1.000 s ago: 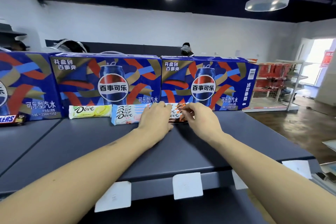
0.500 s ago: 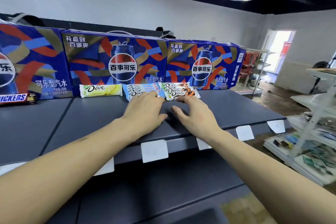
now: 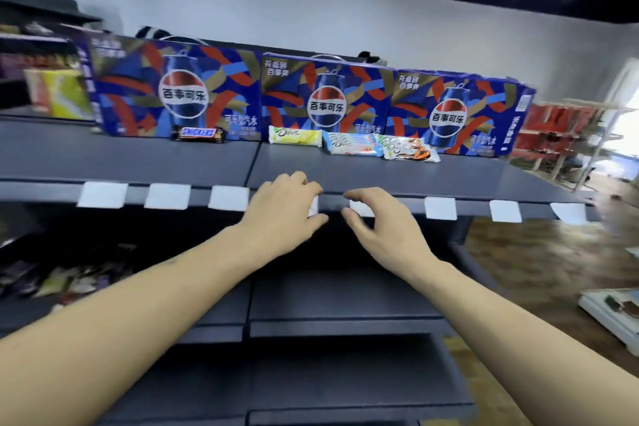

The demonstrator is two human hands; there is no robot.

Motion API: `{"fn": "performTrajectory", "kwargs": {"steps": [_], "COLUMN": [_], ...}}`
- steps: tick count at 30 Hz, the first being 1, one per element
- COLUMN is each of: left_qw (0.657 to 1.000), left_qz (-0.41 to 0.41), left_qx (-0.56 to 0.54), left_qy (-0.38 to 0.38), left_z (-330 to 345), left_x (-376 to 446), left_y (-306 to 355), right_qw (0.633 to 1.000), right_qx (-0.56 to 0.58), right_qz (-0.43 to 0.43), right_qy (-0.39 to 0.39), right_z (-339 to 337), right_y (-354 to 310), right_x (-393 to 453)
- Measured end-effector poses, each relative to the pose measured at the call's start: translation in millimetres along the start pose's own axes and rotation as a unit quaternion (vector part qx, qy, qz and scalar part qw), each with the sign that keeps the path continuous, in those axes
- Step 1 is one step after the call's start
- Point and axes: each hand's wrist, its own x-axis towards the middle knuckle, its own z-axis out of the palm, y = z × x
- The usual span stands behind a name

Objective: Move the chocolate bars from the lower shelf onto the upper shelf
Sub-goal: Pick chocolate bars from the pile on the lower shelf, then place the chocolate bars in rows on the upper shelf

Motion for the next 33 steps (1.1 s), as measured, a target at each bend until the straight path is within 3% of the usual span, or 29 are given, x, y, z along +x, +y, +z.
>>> {"fn": "performTrajectory", "kwargs": {"steps": [4, 13, 27, 33], "left_qw": [0.999, 0.986, 0.960, 0.954], "left_qz": [-0.031, -0.142, -0.249, -0.262], "left_qx": [0.017, 0.011, -0.020, -0.048], "left_qy": [-0.018, -0.092, -0.129, -0.138], "left_z": [-4, 33, 109, 155], "left_x": [-66, -179, -208, -194], "left_y": [-17, -67, -204, -264], "right_qw": [0.998, 0.970, 0.937, 0.935], "right_qx": [0.052, 0.082, 0.075, 0.057], "right_qz": [0.002, 0.033, 0.034, 0.028], "right_qy": [-0.036, -0.226, -0.340, -0.348], "right_z": [32, 124, 294, 370], "right_y": [-29, -75, -113, -118], "right_x": [-35, -84, -46, -25]}}
